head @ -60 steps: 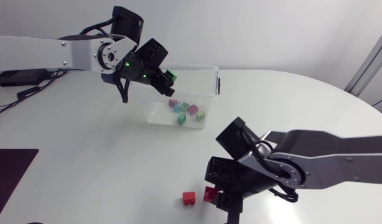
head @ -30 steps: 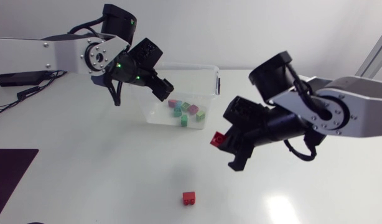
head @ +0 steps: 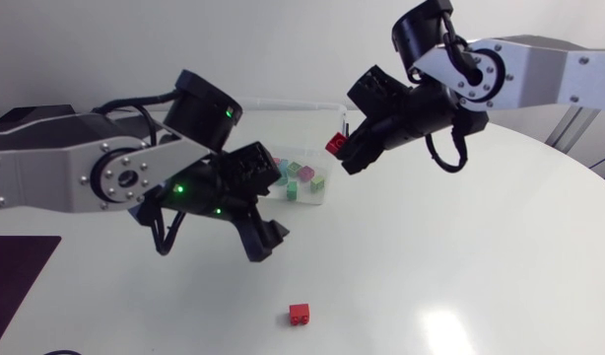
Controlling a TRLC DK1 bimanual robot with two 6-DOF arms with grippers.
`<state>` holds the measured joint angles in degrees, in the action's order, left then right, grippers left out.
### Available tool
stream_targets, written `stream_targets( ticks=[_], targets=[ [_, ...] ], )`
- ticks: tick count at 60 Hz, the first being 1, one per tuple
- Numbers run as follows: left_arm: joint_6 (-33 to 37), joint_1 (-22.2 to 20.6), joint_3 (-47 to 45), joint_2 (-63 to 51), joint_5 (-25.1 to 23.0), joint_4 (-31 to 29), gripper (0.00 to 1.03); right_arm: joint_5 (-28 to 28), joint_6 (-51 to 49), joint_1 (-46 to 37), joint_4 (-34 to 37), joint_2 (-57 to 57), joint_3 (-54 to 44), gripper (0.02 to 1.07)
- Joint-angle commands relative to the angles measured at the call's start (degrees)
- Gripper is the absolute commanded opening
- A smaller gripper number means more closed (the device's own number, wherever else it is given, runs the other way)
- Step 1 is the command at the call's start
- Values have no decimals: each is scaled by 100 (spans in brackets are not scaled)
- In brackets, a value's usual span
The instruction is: Place the duplo bricks in the container
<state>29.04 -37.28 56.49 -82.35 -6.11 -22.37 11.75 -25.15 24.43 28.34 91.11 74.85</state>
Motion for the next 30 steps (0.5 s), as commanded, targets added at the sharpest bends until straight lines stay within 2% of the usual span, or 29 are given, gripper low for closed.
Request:
stream_targets(
  ticks=[1,30],
  targets=[
    [181,-210,-367,87,-4,-57,98,21,212,-78,-4,337,425,21],
    [225,-1177,-1052,-475,-13,-13,98,29,440,-263,-153,1612,1761,21]
  ],
)
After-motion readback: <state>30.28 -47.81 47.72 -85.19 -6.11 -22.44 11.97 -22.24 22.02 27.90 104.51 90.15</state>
